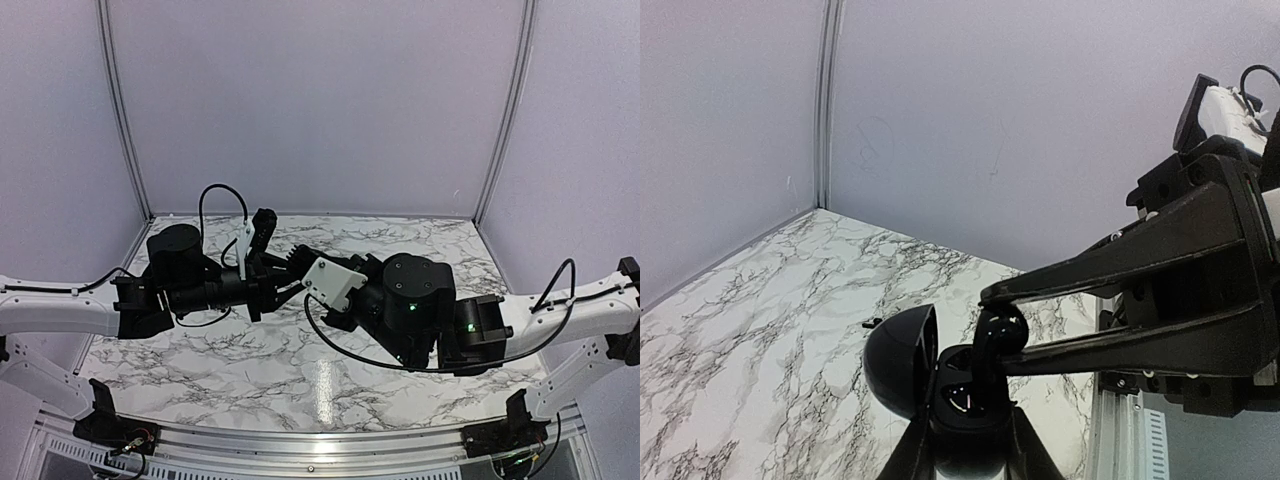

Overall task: Insert the wireless bluetooth earbuds into the charging case
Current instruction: Insert the left earbud into the left side groove of the charging case.

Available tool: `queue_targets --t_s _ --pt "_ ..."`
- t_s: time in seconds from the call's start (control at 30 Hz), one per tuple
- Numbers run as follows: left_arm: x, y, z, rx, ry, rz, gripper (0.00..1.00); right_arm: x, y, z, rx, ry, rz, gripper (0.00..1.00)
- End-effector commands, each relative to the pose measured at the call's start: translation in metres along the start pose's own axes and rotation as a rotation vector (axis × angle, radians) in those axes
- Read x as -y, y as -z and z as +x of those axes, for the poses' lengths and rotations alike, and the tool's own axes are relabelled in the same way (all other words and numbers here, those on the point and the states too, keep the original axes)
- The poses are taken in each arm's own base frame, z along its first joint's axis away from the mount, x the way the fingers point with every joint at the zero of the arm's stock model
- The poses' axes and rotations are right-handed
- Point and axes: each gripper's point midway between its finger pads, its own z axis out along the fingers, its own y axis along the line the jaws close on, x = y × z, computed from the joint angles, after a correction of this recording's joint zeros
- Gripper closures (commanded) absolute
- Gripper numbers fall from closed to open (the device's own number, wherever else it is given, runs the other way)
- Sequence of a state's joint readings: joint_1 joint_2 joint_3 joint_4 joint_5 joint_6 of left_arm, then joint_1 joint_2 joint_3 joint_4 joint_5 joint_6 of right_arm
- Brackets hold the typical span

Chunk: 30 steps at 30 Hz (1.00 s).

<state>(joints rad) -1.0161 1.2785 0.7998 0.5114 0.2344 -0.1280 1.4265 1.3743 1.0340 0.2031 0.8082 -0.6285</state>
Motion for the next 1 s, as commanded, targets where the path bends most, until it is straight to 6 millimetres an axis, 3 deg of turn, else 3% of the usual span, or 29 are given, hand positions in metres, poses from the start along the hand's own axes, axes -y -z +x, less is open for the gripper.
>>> queue_targets --t_s 0.0,0.17,0.3,0.63,0.97 --pt "-0.008 0.005 -0.050 0.166 -0.001 -0.041 1.00 -0.008 0.003 0.004 0.010 -0.008 -0.035 0.90" --pt "-0.009 0.004 -0.056 0.188 0.015 -0.037 1.00 -0.001 0.002 0.007 0.010 -0.015 -0.008 0.90" --pt "-0.010 0.002 -0.059 0.194 0.021 -0.034 1.00 -0.009 0.000 0.005 0.022 0.006 -0.036 0.90" --pt "-0.005 -0.001 -0.053 0.176 -0.016 0.000 1.00 0.000 -0.005 0.001 0.035 -0.093 -0.112 0.88" --pt "-0.009 -0.001 -0.054 0.180 -0.022 -0.023 1.00 -0.015 -0.010 0.010 0.009 -0.045 -0.175 0.88"
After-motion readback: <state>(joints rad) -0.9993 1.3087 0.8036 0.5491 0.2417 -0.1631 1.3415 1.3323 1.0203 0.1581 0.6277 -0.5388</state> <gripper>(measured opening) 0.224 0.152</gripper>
